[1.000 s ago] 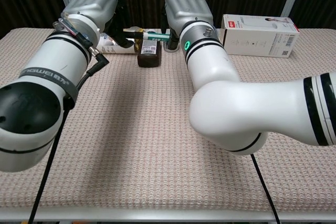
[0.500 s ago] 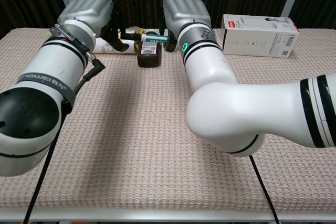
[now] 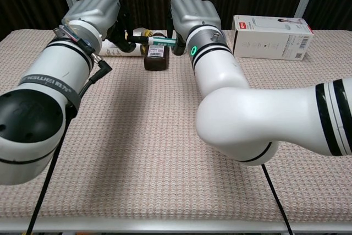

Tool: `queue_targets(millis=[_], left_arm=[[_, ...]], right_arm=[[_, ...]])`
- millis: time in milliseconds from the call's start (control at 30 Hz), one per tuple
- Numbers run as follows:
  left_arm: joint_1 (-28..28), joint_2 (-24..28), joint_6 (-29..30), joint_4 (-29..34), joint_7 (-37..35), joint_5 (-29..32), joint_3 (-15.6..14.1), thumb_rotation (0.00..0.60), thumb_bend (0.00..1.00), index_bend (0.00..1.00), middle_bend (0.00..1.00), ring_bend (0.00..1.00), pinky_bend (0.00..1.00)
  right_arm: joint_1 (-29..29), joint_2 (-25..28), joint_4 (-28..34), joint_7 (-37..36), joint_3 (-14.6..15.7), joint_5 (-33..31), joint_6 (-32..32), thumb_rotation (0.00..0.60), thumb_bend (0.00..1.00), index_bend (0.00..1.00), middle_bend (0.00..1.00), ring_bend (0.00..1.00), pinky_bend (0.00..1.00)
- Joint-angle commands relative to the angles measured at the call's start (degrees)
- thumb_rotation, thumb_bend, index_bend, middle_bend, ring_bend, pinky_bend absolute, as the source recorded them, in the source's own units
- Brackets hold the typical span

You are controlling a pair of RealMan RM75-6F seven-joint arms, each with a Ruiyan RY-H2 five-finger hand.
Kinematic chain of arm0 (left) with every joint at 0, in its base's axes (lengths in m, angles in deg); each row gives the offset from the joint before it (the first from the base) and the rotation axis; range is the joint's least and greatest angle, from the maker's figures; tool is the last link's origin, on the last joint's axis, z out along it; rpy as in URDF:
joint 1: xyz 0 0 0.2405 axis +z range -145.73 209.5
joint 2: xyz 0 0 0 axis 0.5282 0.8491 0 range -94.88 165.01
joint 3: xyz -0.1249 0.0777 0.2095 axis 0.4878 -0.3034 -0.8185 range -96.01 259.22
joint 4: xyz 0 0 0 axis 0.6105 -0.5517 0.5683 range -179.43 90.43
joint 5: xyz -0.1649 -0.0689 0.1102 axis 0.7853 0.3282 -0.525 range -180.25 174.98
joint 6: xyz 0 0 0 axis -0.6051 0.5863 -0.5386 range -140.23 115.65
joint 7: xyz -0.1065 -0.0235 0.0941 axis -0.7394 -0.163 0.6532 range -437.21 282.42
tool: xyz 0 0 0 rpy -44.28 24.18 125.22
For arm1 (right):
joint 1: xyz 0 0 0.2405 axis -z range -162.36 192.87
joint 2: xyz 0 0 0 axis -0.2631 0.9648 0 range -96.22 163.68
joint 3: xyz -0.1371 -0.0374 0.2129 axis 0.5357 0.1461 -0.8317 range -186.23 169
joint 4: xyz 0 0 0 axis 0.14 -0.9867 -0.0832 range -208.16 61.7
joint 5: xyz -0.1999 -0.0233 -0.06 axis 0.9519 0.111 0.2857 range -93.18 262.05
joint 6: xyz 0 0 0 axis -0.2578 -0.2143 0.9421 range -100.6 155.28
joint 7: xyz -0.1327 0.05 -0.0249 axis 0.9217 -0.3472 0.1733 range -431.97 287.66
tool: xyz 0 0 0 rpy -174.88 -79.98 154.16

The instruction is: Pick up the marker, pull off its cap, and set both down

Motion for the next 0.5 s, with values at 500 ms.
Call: queue_targets(millis=[500], left_arm=[[0.6,1.17,-0.8,1.78,-1.77,1.63,0.4,0.6,0.36,0.62,0.63,0.55,0.57]], right_arm=[[0.82,0.45,0.61,0.49,0.69,0.26,-0.59,0.6,0.26,0.65,0.59,0.33,0.19]])
